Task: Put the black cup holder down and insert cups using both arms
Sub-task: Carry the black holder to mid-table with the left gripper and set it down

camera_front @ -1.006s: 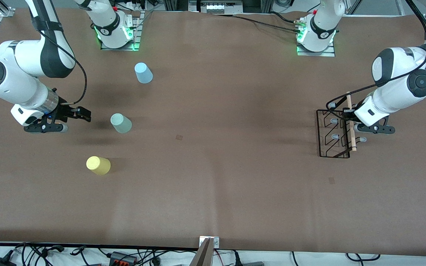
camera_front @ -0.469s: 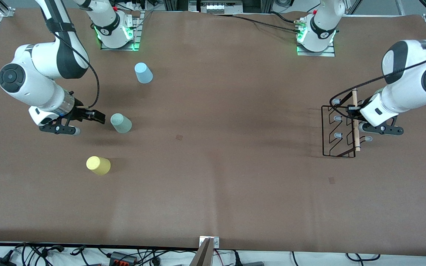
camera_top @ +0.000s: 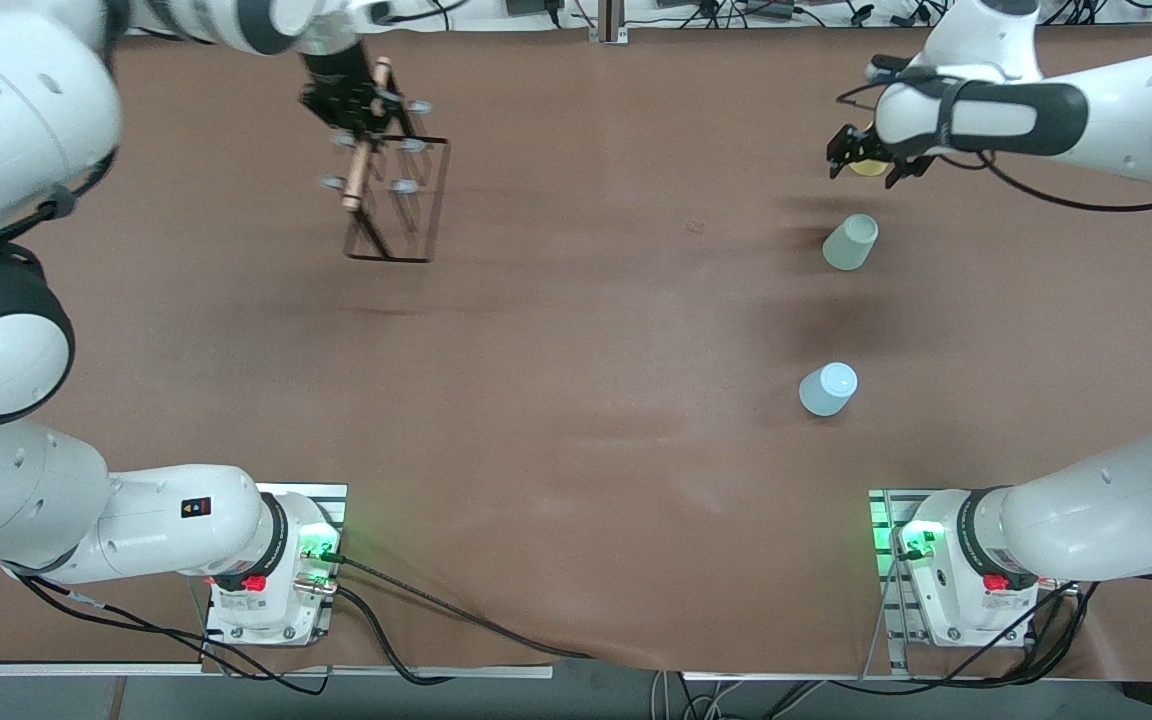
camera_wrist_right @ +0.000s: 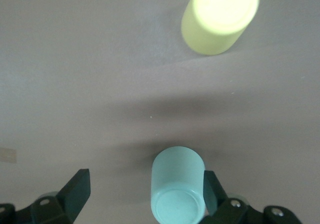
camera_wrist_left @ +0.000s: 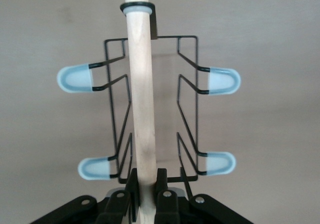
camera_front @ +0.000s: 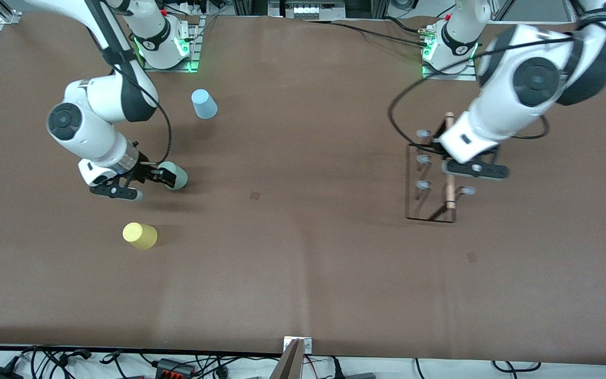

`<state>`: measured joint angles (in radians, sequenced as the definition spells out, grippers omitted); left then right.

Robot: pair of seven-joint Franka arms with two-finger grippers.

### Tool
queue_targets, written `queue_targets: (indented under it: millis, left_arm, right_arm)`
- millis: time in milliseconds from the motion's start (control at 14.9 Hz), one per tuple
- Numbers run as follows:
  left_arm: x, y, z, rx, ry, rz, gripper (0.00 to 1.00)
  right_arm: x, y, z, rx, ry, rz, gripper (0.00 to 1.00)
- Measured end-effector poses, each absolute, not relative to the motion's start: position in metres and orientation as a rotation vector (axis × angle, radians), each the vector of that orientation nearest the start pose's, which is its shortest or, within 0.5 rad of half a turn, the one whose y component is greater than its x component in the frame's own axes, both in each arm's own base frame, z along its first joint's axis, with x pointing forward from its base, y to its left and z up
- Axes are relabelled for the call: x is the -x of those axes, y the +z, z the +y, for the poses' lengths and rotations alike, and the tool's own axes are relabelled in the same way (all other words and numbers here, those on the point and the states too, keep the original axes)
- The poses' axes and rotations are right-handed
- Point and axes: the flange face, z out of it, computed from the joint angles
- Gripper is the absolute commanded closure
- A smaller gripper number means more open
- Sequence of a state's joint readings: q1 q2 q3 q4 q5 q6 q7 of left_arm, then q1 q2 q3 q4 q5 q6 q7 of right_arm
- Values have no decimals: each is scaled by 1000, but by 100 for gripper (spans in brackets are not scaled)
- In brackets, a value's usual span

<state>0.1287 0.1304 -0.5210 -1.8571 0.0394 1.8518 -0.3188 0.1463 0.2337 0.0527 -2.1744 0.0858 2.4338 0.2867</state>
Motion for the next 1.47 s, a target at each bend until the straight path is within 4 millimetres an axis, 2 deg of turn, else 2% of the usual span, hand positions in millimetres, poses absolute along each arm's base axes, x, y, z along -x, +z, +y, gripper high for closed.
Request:
queue_targets:
  millis: [134, 335, 469, 603, 804, 939, 1140, 1274, 1341, 1408, 1475]
  left_arm:
    - [-531, 441, -270, 3147, 198, 88, 99]
    - [-519, 424, -354, 3190, 253, 37, 99]
    - [-510, 405, -398, 3203, 304, 26, 99]
    - [-502, 385, -430, 3183, 299, 42, 99]
    - [-493, 360, -465, 3160, 277, 12, 99]
    - [-493, 346, -479, 3149, 242, -7, 99]
    - [-497, 334, -485, 3154, 218, -23, 99]
    - [-497, 332, -487, 3157, 220, -23, 99]
    - [-497, 333, -488, 3158, 219, -23, 96]
    - [-497, 333, -488, 3158, 217, -22, 72]
    - [-497, 333, -488, 3158, 216, -21, 18]
  right_arm:
    - [-543, 274, 114, 3065, 8, 227, 0]
    - [-532, 270, 111, 3071, 25, 229, 0]
    - [-524, 271, 109, 3074, 21, 226, 0]
    - [-516, 268, 106, 3075, -10, 203, 0]
    - [-502, 254, 101, 3078, -42, 166, 0]
    - [-499, 249, 98, 3080, -38, 159, 0]
    - [-499, 249, 97, 3080, -41, 158, 0]
    - [-499, 247, 97, 3079, -46, 159, 0]
    - [-498, 245, 97, 3079, -48, 159, 0]
    - [-498, 241, 97, 3080, -47, 159, 0]
    - [-497, 237, 97, 3080, -45, 160, 0]
